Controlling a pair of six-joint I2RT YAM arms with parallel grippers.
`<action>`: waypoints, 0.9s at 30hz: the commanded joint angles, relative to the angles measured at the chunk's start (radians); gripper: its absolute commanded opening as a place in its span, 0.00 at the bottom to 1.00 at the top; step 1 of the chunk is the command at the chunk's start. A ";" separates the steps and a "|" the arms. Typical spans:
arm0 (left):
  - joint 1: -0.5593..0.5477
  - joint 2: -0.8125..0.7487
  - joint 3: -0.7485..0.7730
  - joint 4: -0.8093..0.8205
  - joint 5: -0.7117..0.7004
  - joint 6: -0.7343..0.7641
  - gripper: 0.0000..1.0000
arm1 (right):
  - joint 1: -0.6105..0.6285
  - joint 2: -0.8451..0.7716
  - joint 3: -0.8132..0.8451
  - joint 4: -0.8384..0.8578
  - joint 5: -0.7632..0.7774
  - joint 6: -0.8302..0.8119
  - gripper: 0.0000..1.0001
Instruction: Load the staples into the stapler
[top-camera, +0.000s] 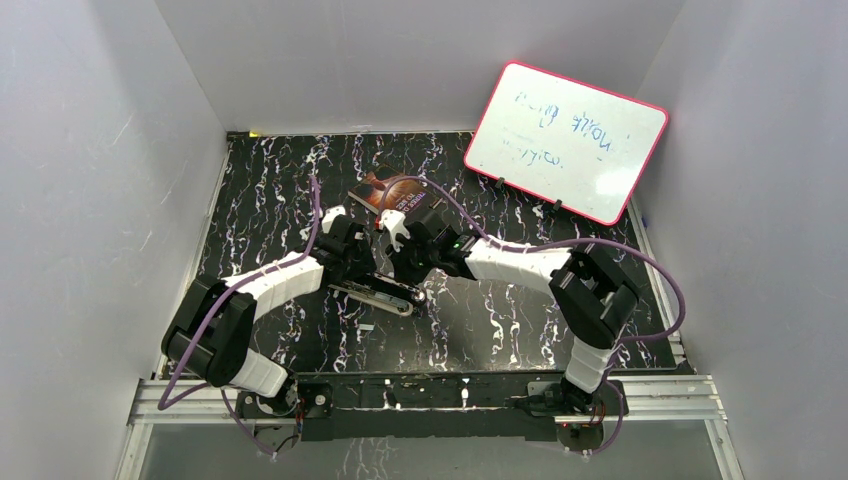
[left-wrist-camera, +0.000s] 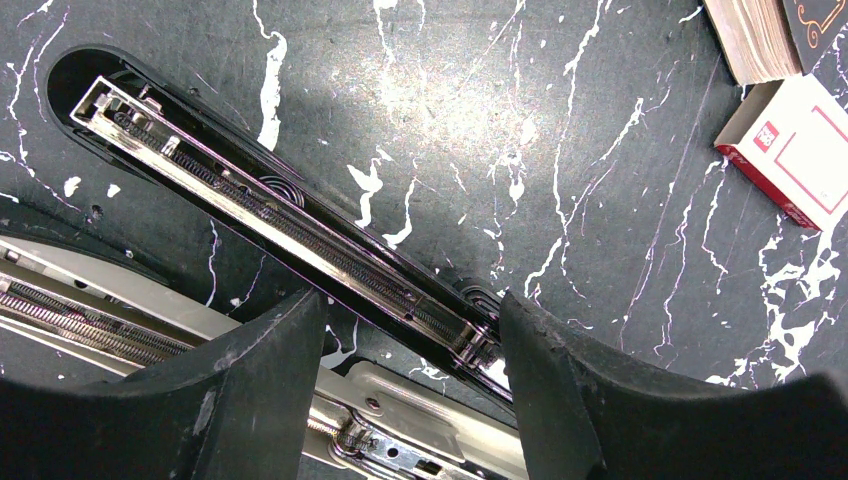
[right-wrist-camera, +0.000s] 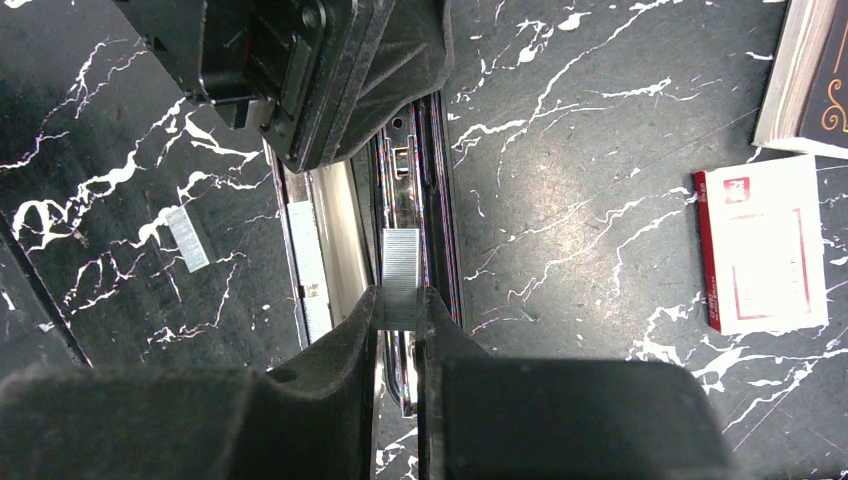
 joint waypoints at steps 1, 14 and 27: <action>0.000 -0.027 -0.012 -0.049 -0.012 0.019 0.62 | -0.001 0.020 0.020 0.008 -0.017 -0.004 0.00; 0.000 -0.032 -0.017 -0.051 -0.015 0.021 0.62 | -0.001 0.044 0.029 -0.009 -0.025 0.000 0.00; 0.000 -0.032 -0.016 -0.049 -0.016 0.021 0.62 | 0.000 0.056 0.034 -0.023 -0.026 0.001 0.00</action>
